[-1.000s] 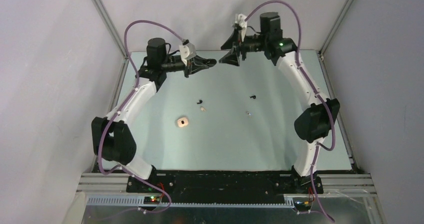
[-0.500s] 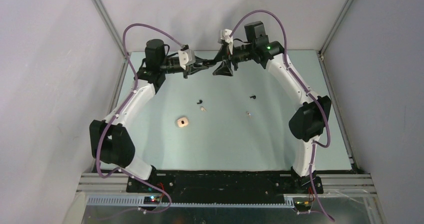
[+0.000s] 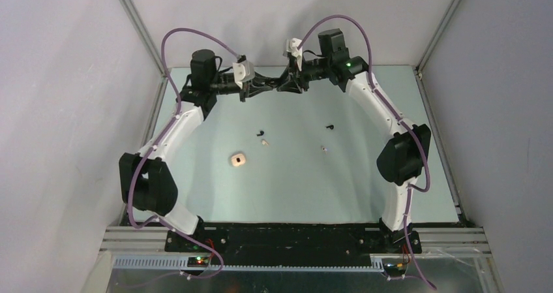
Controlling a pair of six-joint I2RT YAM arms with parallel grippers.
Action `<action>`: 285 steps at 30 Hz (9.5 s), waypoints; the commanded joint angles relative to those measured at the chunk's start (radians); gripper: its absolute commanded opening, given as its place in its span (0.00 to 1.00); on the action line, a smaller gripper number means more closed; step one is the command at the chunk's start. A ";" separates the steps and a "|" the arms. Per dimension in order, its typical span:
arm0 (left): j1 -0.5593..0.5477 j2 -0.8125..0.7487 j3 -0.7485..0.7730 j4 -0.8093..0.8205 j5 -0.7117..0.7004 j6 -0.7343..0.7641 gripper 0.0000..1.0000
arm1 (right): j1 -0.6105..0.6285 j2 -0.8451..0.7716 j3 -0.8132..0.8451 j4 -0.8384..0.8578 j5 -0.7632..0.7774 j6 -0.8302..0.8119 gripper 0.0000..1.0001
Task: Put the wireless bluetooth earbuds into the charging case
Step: Pass from the left arm to the right, then pass from the right arm to the left, then open the charging case at the center of the board, then pick up the right earbud from the center of the board, then insert the right earbud into the right side groove of the charging case.
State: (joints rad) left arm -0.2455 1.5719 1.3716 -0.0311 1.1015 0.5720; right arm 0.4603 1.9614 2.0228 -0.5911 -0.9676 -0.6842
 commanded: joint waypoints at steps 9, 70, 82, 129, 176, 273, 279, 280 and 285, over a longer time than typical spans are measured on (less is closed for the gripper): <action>0.015 0.045 0.083 0.025 -0.010 -0.184 0.44 | -0.004 -0.055 0.002 0.072 -0.028 0.082 0.11; 0.052 0.150 0.109 0.143 0.187 -0.320 0.00 | -0.058 0.117 0.228 0.101 0.034 0.399 0.67; 0.052 0.158 0.118 0.142 0.189 -0.330 0.00 | -0.054 0.112 0.216 0.104 0.055 0.405 0.66; 0.135 -0.027 -0.201 0.365 -0.070 -0.728 0.00 | -0.204 -0.033 -0.413 -0.018 0.705 0.544 0.47; 0.145 -0.044 -0.232 0.372 -0.112 -0.787 0.00 | -0.233 0.191 -0.365 -0.016 0.746 0.698 0.34; 0.126 0.045 -0.190 0.428 -0.108 -0.796 0.00 | -0.139 -0.121 -0.464 0.237 0.747 0.187 0.00; 0.074 0.065 -0.178 0.553 -0.214 -0.836 0.00 | -0.042 -0.323 -0.602 0.685 0.816 -0.124 0.00; 0.066 0.067 -0.181 0.578 -0.258 -0.850 0.00 | -0.018 -0.350 -0.638 0.739 0.837 -0.161 0.00; -0.005 0.094 -0.157 0.696 -0.407 -0.853 0.00 | 0.056 -0.391 -0.722 1.019 0.823 -0.427 0.00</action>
State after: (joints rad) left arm -0.1993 1.6543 1.1553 0.5007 0.8448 -0.2615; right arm 0.4789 1.5753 1.3643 0.1455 -0.1513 -0.8520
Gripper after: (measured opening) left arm 0.283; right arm 0.215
